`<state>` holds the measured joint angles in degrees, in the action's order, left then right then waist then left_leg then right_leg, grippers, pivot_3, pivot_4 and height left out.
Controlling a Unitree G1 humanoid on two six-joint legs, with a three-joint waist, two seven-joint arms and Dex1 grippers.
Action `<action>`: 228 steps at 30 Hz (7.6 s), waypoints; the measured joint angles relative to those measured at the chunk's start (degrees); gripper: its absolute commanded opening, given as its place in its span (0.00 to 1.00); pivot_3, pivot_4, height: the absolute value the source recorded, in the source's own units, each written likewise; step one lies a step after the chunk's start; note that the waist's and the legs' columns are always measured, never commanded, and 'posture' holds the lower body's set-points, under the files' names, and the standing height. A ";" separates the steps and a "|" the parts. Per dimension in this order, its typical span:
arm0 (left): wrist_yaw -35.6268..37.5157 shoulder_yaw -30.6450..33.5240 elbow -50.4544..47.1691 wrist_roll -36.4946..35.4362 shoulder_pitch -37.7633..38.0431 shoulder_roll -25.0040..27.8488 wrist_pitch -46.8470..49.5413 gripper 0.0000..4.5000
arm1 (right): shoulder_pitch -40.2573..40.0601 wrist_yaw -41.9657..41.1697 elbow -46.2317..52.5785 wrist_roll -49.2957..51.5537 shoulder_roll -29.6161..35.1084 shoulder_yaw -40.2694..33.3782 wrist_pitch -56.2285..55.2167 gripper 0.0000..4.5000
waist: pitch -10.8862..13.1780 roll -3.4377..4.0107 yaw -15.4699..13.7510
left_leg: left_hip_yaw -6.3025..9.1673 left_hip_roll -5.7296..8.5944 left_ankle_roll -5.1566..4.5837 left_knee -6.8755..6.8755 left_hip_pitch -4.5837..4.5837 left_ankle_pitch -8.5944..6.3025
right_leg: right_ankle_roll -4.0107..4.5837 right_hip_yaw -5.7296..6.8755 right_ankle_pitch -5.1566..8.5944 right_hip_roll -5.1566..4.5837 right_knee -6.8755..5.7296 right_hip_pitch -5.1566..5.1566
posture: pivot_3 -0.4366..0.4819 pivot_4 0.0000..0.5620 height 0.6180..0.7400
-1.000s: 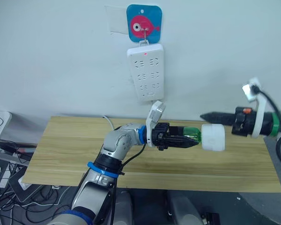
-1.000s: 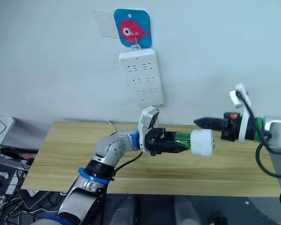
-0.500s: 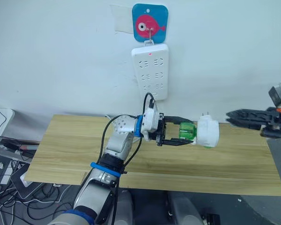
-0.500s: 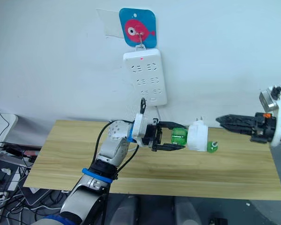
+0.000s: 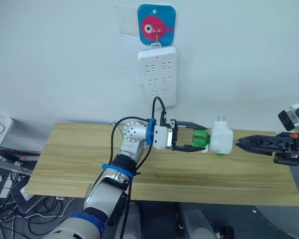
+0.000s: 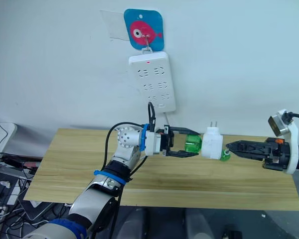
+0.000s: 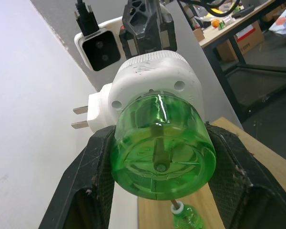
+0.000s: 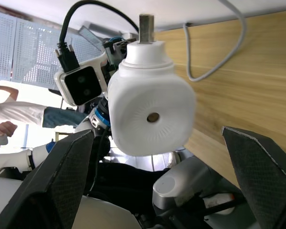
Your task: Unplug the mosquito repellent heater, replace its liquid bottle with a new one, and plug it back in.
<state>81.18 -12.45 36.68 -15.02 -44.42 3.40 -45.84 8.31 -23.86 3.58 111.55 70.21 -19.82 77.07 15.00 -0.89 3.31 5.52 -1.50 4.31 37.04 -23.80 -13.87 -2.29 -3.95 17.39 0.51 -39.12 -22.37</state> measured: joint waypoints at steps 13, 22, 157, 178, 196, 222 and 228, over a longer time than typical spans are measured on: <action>-2.98 -1.33 -0.03 0.74 0.02 -0.96 -0.75 0.51 | 5.45 5.02 3.49 0.00 -5.56 4.21 -3.89 0.99 | 0.00 0.00 0.03 | 0.02 0.00 0.00 0.02 0.00 0.01 | -0.02 0.00 -0.01 0.01 -0.02 0.01 | 0.37 0.42 1.00; -3.30 -1.91 -0.50 0.49 0.84 -0.48 0.21 0.51 | 6.56 5.86 3.31 0.13 -6.60 4.83 -4.20 0.66 | 0.00 0.00 0.00 | 0.05 -0.01 -0.01 0.02 0.00 0.01 | -0.02 0.02 -0.01 0.00 -0.02 0.01 | 0.37 0.42 1.00; -20.60 0.70 -18.22 -3.00 8.22 1.49 50.92 1.00 | -5.54 32.09 43.94 -81.70 -54.83 17.83 -38.95 0.67 | -1.02 0.58 3.30 | 0.01 -0.04 0.20 -0.04 0.48 0.32 | 0.00 -0.13 -0.02 0.13 -0.81 0.03 | 0.29 0.36 1.00; -26.20 20.02 -36.32 -14.25 20.21 21.90 65.57 1.00 | -2.84 23.70 42.91 -81.19 -55.19 18.50 -37.95 0.67 | -1.01 0.56 2.30 | 0.03 -0.17 0.19 -0.09 0.60 0.31 | 0.02 -0.11 -0.01 0.14 -0.86 0.03 | 0.43 0.36 1.00; -16.32 17.36 1.93 -7.80 -4.39 17.87 48.82 1.00 | 2.57 20.97 39.51 -81.20 -55.94 20.17 -37.35 0.67 | -1.06 0.42 0.17 | 0.15 -0.05 0.20 -0.09 0.43 0.31 | 0.05 0.07 -0.02 0.09 -0.79 -0.02 | 0.40 0.33 1.00; -8.52 17.31 6.64 -7.52 -8.59 16.62 51.99 0.29 | 10.92 21.44 36.95 -85.68 -59.30 29.02 -34.63 0.67 | -1.06 0.41 1.55 | 0.34 -0.03 0.20 -0.02 0.34 0.32 | 0.05 0.22 -0.01 0.08 -0.84 -0.03 | 0.37 0.36 1.00; -8.45 17.29 6.65 -7.31 -8.70 16.63 51.90 0.29 | 13.98 21.81 32.70 -88.99 -61.09 30.19 -34.61 0.67 | -1.06 0.41 1.53 | 0.37 -0.04 0.20 -0.02 0.33 0.32 | 0.05 0.25 -0.01 0.08 -0.83 -0.03 | 0.37 0.37 1.00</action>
<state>72.73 4.84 43.33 -22.33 -53.13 20.03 6.05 22.29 -2.05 36.28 22.55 9.13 10.37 42.46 13.95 -0.48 4.83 5.89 -1.53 4.51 37.02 -23.47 -13.55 -2.24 -3.70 17.37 0.59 -39.96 -22.40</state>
